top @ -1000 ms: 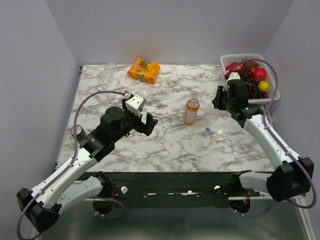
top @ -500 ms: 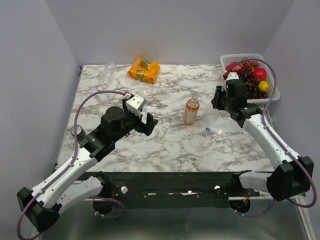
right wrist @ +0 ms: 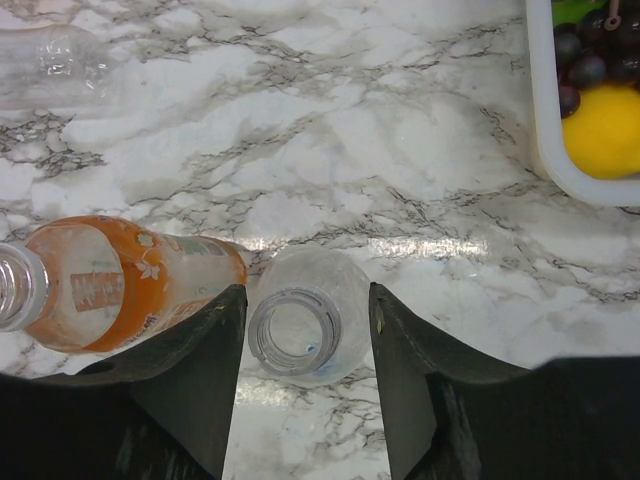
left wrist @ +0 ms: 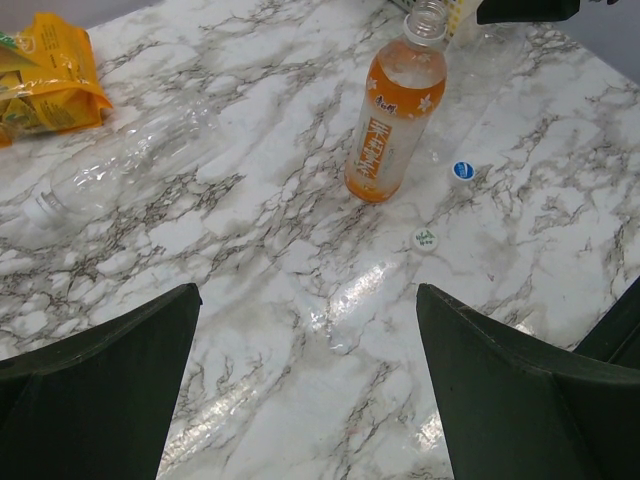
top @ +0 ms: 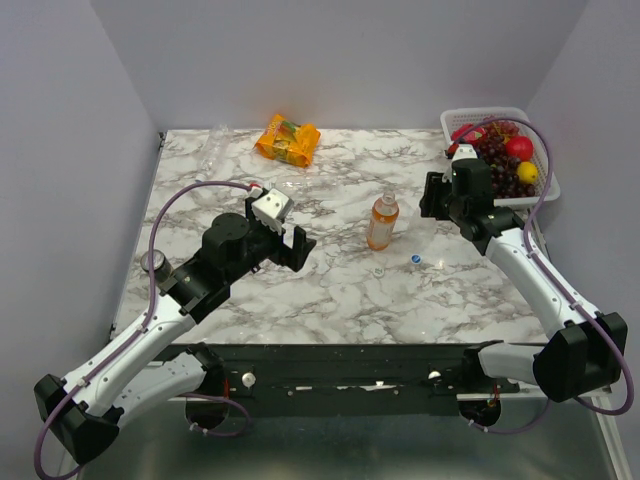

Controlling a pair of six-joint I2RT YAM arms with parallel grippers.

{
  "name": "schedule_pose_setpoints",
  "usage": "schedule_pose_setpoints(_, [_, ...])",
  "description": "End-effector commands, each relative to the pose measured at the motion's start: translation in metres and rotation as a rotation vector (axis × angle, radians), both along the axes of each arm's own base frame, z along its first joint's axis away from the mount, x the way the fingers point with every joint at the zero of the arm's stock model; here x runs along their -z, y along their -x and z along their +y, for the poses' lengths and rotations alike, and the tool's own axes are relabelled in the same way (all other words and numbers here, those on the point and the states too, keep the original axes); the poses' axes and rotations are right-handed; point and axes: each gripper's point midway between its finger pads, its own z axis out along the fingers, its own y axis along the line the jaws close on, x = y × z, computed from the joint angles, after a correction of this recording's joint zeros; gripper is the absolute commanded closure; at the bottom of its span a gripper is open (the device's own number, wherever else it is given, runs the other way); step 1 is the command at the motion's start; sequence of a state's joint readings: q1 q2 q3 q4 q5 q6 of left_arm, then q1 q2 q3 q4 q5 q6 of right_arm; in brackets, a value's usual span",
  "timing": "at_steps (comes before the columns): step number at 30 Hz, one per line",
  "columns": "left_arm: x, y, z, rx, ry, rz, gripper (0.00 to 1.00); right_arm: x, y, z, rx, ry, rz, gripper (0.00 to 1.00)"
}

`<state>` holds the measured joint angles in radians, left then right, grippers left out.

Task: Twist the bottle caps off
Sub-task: Place the bottle without the bottle cap at the center of the board.

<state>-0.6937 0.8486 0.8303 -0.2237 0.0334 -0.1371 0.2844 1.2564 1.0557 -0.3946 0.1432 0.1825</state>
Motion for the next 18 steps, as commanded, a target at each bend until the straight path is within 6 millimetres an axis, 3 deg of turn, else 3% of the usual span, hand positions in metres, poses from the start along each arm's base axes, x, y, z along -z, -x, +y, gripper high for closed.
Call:
schedule_pose_setpoints(1, [-0.015, -0.004, 0.002, -0.018, 0.019, -0.026, 0.01, -0.013, -0.003, 0.006, -0.023, -0.014, -0.030, 0.39])
schedule_pose_setpoints(18, [-0.018, -0.003, 0.002, -0.016, 0.019, -0.032, 0.01, -0.039, 0.004, 0.012, -0.057, -0.055, -0.097, 0.34])
